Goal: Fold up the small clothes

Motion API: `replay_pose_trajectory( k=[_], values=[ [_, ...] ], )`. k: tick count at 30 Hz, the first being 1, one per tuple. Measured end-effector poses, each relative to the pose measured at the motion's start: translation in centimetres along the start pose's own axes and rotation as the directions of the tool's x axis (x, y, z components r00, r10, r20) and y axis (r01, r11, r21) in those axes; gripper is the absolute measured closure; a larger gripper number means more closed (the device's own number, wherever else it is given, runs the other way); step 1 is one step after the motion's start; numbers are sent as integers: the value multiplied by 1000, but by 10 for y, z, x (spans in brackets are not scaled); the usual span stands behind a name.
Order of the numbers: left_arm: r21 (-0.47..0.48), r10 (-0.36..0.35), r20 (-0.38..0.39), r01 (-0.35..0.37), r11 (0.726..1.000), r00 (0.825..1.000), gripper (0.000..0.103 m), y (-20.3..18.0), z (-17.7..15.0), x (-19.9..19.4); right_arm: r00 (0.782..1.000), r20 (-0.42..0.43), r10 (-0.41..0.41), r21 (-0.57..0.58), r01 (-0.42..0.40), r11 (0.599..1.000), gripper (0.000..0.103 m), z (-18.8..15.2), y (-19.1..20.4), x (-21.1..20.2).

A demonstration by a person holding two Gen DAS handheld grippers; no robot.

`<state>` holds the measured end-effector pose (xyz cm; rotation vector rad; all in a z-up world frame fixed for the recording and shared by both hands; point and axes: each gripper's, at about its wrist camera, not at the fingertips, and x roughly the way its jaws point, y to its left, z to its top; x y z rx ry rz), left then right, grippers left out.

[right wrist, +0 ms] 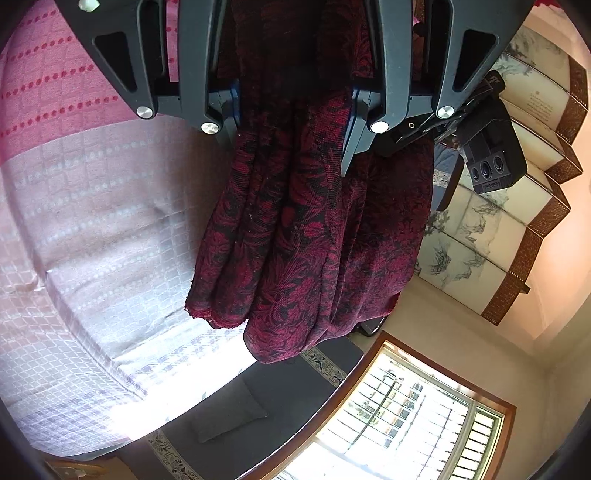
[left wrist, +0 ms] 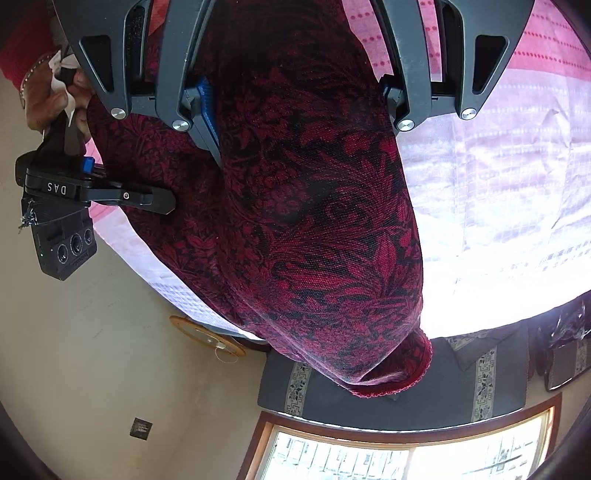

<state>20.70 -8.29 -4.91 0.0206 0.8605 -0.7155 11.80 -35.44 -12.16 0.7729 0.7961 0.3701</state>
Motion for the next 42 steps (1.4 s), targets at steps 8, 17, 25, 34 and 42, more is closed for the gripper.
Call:
replay_pose_trajectory(
  k=[8,17,25,34,42],
  values=[
    [14,62,43,-62,998,997,40,-3,-27,-45,999,-15,36,-29,-36,999,65,-21,24,-6],
    [1,101,65,-102,995,993,40,0,-55,-84,997,-31,69,-47,-71,996,65,-48,48,-5],
    [-11,122,78,-122,993,989,40,1,-84,-103,996,-50,76,-52,-78,996,65,-66,57,-1],
    [-20,133,88,-132,991,987,40,5,-116,-117,995,-69,74,-64,-79,995,66,-82,67,2],
    [-28,139,88,-137,990,986,40,10,-123,-121,994,-84,70,-76,-77,994,66,-85,73,6]
  ],
)
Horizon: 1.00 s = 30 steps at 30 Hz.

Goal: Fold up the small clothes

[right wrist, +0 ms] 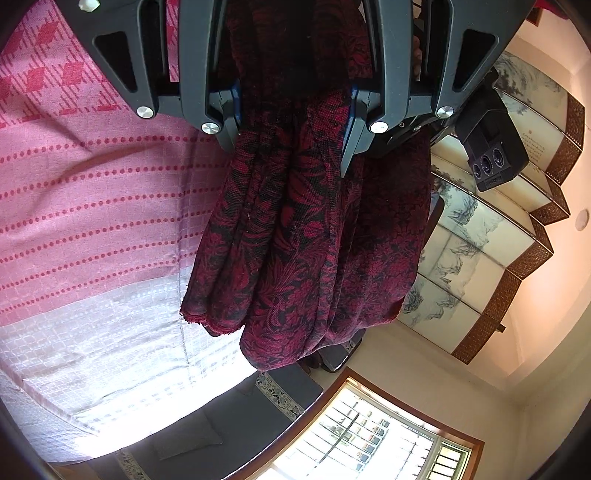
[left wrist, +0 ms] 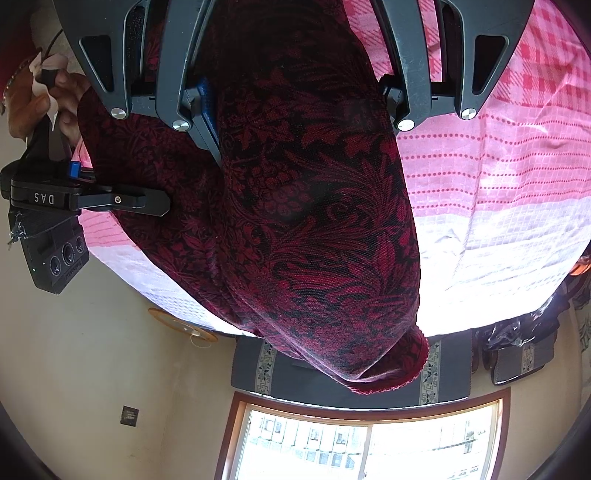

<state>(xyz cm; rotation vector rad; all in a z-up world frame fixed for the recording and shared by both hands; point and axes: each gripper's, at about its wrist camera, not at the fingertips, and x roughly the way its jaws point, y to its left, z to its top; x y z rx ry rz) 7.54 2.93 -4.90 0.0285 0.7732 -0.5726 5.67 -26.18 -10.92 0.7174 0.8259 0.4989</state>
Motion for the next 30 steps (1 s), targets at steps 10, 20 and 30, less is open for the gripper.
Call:
replay_pose_trajectory(
  k=[10,20,30],
  values=[
    [4,16,-4,-16,1000,1000,40,-2,-5,1,1000,-16,-3,9,3,1000,66,3,-1,5],
    [-6,19,-4,-19,1000,1000,40,-4,-14,-1,1000,-22,-4,8,4,1000,66,1,-1,6],
    [4,26,9,-26,1000,1000,40,-6,-14,-3,1000,-20,-5,5,5,1000,66,-1,1,6]
  ],
)
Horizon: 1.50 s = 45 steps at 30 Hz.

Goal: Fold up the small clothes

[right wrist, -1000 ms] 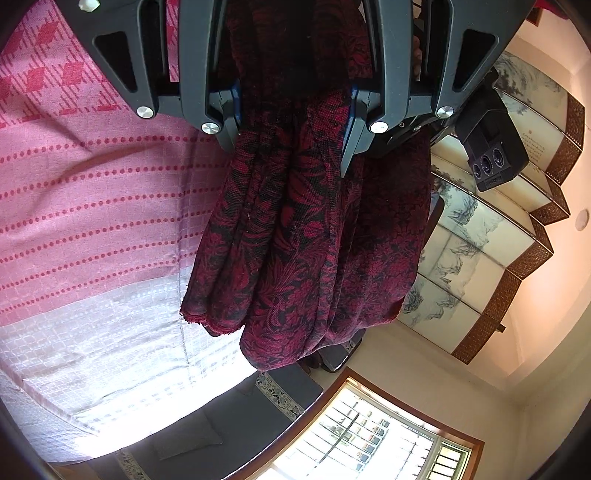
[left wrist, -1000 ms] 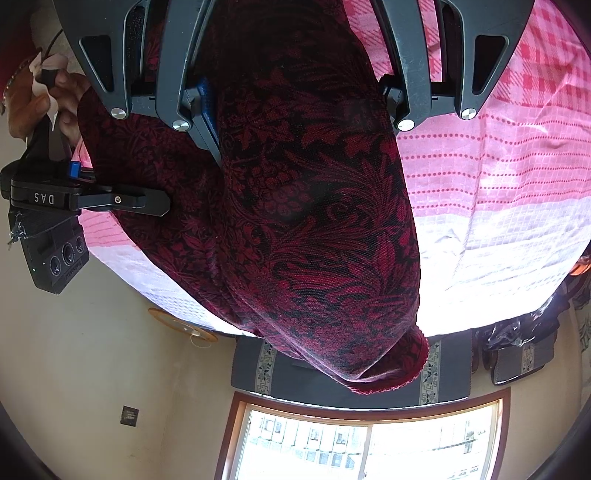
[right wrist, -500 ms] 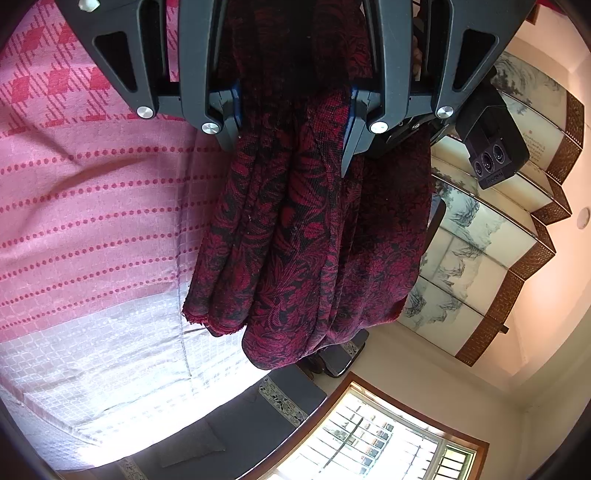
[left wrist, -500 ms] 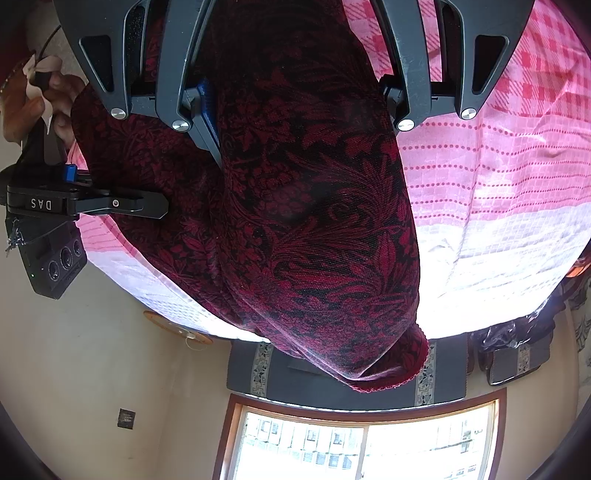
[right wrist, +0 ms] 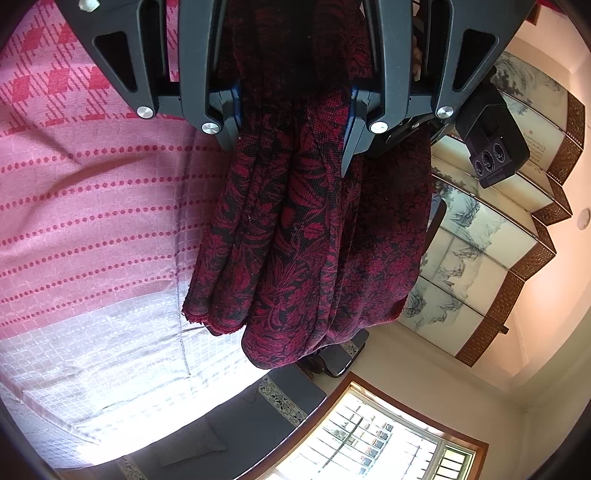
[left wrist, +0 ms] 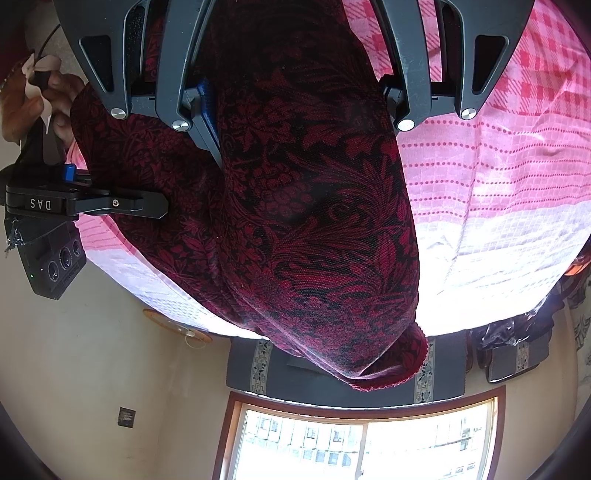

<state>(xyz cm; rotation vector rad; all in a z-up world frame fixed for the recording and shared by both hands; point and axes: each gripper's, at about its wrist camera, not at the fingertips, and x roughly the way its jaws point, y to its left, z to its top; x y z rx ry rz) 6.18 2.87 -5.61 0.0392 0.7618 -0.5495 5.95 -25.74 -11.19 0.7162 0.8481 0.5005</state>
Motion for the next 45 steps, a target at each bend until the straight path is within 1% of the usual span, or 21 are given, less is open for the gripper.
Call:
replay_pose_trajectory(
  k=[11,26,32,36,45],
  values=[
    [4,4,24,-4,1000,1000,40,-1,-5,-3,1000,10,2,-17,-2,1000,66,1,-1,-2],
    [0,1,70,-1,1000,998,40,9,7,-8,999,39,3,-71,0,997,66,16,5,-3],
    [-4,0,60,0,1000,998,40,16,12,1,999,35,-1,-70,4,998,66,23,2,5],
    [-34,-7,46,9,999,999,40,26,15,5,1000,28,-4,-64,6,998,66,25,6,14],
    [-51,-25,22,27,998,999,40,26,-5,-6,1000,4,1,-77,0,997,66,7,12,13]
  ],
)
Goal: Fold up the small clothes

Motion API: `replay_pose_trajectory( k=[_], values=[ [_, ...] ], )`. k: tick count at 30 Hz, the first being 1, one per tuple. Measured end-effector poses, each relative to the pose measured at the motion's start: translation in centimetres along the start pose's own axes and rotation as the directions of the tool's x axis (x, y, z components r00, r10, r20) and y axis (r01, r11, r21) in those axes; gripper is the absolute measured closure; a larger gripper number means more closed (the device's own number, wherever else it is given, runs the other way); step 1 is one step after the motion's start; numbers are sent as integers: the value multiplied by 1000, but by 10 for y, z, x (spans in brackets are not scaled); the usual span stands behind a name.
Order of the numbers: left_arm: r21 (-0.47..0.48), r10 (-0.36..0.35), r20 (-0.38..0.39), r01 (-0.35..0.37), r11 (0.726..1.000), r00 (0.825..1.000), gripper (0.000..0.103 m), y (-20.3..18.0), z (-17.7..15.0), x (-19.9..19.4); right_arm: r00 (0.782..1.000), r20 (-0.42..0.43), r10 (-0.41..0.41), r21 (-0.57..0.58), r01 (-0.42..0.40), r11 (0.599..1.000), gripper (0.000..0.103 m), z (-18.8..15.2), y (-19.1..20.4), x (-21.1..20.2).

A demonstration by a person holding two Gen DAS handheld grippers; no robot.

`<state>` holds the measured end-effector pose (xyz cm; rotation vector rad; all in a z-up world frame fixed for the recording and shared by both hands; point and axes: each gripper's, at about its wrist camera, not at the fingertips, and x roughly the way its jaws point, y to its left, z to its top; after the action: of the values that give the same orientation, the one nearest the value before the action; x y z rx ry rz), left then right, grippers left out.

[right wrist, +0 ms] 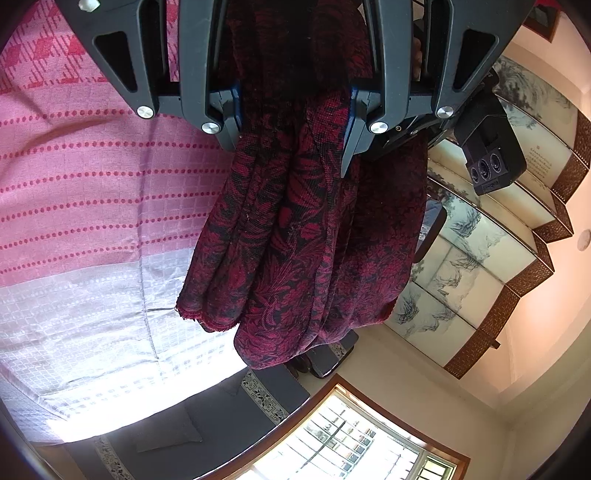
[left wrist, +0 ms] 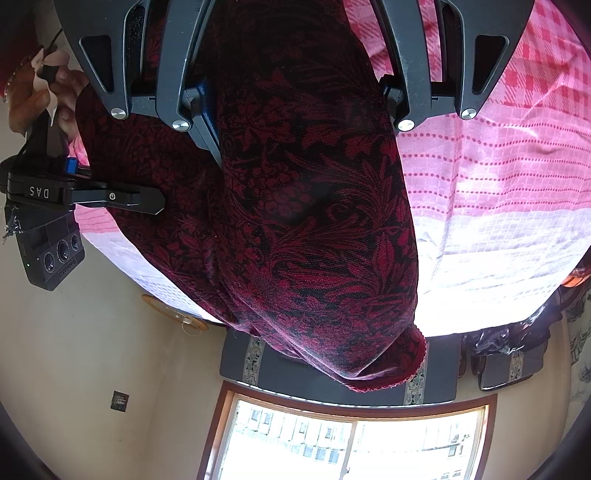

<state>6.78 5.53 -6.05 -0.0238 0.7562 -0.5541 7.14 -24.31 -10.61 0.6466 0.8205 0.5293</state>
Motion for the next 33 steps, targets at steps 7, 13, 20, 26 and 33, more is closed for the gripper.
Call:
replay_pose_trajectory(
  k=[7,13,20,26,33],
  values=[
    [-18,-9,-6,9,1000,1000,40,0,-11,-4,1000,-10,2,6,-2,1000,66,-5,-2,-2],
    [-35,-14,-9,14,999,1000,40,2,-18,-5,1000,-17,-1,6,1,1000,66,-1,-1,-1],
    [-23,-4,-9,4,1000,1000,39,1,-14,-2,1000,-20,-10,14,10,1000,66,1,-3,4],
    [-21,2,-6,-2,1000,1000,37,-3,-19,0,1000,-17,-14,26,15,1000,66,-5,-8,6],
    [-15,35,15,-35,999,999,31,-11,-27,1,999,-11,-42,18,42,999,65,-11,-10,8]
  ],
)
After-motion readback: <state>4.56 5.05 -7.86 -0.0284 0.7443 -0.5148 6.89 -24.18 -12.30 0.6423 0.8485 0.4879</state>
